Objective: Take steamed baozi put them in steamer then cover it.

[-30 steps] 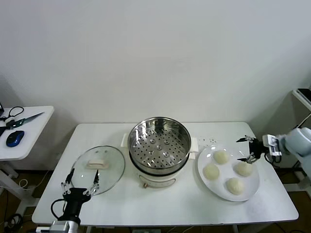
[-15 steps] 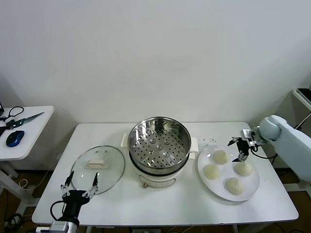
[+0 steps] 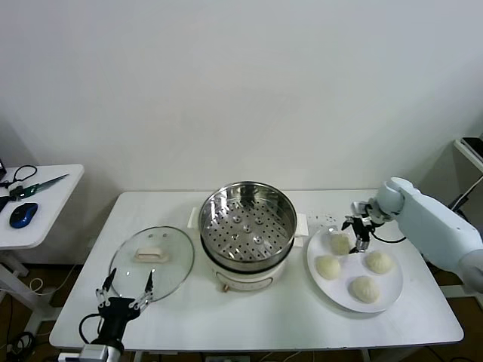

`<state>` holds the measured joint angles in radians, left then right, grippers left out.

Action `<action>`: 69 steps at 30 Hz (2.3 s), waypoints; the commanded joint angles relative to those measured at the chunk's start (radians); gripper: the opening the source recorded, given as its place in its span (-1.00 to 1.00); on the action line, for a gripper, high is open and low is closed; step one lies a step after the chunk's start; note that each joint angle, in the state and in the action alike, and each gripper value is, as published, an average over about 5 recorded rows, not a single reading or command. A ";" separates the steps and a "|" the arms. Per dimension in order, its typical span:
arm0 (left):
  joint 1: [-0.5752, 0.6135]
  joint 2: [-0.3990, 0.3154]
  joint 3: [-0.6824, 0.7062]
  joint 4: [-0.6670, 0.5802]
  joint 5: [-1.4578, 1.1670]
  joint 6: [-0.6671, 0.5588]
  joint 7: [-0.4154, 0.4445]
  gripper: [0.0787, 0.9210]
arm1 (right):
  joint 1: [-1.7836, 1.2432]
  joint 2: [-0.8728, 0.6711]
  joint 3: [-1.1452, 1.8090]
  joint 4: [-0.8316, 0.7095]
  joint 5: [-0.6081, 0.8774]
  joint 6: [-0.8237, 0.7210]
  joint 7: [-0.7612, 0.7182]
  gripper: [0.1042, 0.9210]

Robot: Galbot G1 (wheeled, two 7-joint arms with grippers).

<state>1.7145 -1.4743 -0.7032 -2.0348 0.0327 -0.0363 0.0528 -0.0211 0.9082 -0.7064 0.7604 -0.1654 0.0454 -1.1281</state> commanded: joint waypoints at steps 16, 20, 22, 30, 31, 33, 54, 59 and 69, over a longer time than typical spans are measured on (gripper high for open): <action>-0.001 -0.002 0.001 0.008 0.003 -0.001 -0.003 0.77 | 0.015 0.035 -0.024 -0.040 -0.017 0.009 -0.013 0.42; 0.004 -0.002 0.001 0.006 0.002 -0.002 -0.003 0.77 | 0.020 0.024 -0.025 -0.022 -0.013 0.011 -0.014 0.39; 0.006 -0.002 0.000 0.004 0.002 -0.003 -0.003 0.77 | 0.032 0.014 -0.035 -0.007 -0.002 0.016 -0.015 0.38; 0.019 0.007 -0.001 -0.006 0.000 -0.004 -0.003 0.77 | 0.309 -0.020 -0.240 0.096 0.103 0.117 -0.066 0.38; 0.020 0.008 -0.001 -0.008 0.000 -0.003 -0.003 0.77 | 0.365 -0.012 -0.278 0.102 0.113 0.141 -0.076 0.38; 0.022 0.008 0.000 -0.010 0.000 -0.001 -0.004 0.77 | 0.464 0.011 -0.351 0.110 0.123 0.195 -0.094 0.38; 0.030 0.008 0.003 -0.008 0.002 0.002 -0.005 0.77 | 0.623 0.390 -0.412 0.340 -0.188 0.598 -0.050 0.39; 0.032 0.010 0.006 -0.007 0.002 0.002 -0.005 0.77 | 0.543 0.439 -0.409 0.337 -0.304 0.625 -0.014 0.39; 0.036 0.010 0.004 -0.010 0.003 0.003 -0.005 0.77 | 0.419 0.483 -0.401 0.261 -0.436 0.645 0.018 0.39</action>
<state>1.7499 -1.4655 -0.6990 -2.0441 0.0353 -0.0340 0.0473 0.4504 1.3389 -1.1083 1.0305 -0.4958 0.6505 -1.1291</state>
